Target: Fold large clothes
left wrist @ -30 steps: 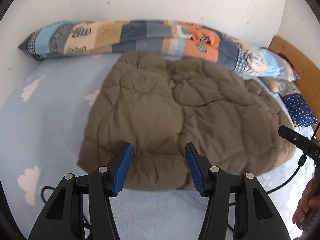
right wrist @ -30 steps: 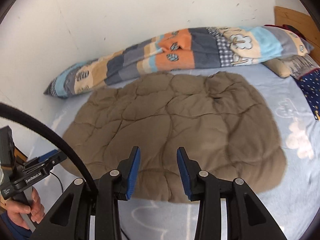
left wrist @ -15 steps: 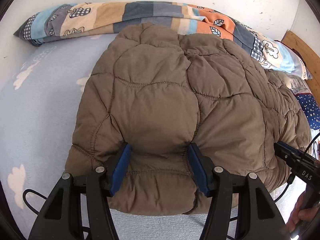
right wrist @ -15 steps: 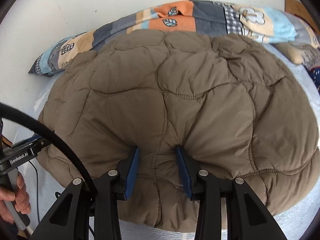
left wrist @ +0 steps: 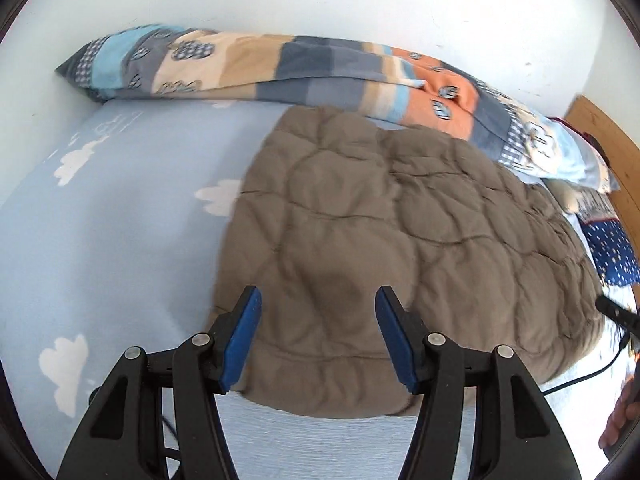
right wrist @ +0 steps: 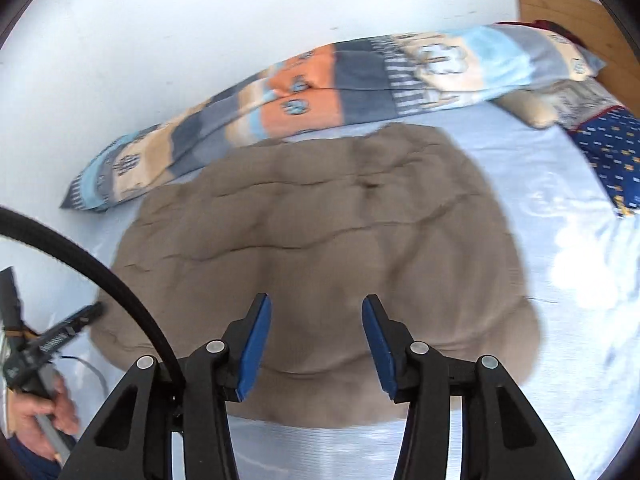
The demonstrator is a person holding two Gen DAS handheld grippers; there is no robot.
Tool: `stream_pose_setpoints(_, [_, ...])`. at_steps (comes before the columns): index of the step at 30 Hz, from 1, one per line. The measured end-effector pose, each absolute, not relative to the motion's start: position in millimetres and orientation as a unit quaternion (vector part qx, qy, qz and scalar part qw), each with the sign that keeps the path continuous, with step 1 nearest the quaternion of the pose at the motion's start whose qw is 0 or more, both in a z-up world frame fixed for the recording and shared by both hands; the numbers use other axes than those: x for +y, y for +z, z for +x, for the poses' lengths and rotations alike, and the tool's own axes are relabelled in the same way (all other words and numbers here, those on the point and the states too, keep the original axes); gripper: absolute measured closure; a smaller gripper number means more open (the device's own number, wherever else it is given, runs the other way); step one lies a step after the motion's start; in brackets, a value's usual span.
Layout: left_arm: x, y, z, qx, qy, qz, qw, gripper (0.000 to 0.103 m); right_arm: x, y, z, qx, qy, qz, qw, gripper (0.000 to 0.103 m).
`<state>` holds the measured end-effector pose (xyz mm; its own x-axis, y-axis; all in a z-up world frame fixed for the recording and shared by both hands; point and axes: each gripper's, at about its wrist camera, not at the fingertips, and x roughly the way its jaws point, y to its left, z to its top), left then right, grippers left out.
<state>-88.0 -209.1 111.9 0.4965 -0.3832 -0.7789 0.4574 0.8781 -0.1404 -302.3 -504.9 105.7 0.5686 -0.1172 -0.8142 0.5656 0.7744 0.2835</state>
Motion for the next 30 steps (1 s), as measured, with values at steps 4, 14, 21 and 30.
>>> stream_pose_setpoints(4, [-200, 102, -75, 0.462, -0.229, 0.025, 0.856, 0.044, -531, 86, -320, 0.434, -0.233, 0.295, 0.819, 0.052])
stream_pose_setpoints(14, [-207, 120, -88, 0.443, -0.251, 0.051, 0.859, 0.044, -533, 64, -309, 0.467, -0.243, 0.298, 0.796, 0.045])
stream_pose_setpoints(21, [-211, 193, -167, 0.366, -0.318, 0.09, 0.87, 0.044, -522, 115, -324, 0.399, -0.225, 0.279, 0.844, 0.045])
stream_pose_setpoints(30, [-236, 323, -339, 0.286, -0.466, 0.11, 0.83, 0.044, -537, 175, -380, 0.325, -0.231, 0.287, 0.871, 0.045])
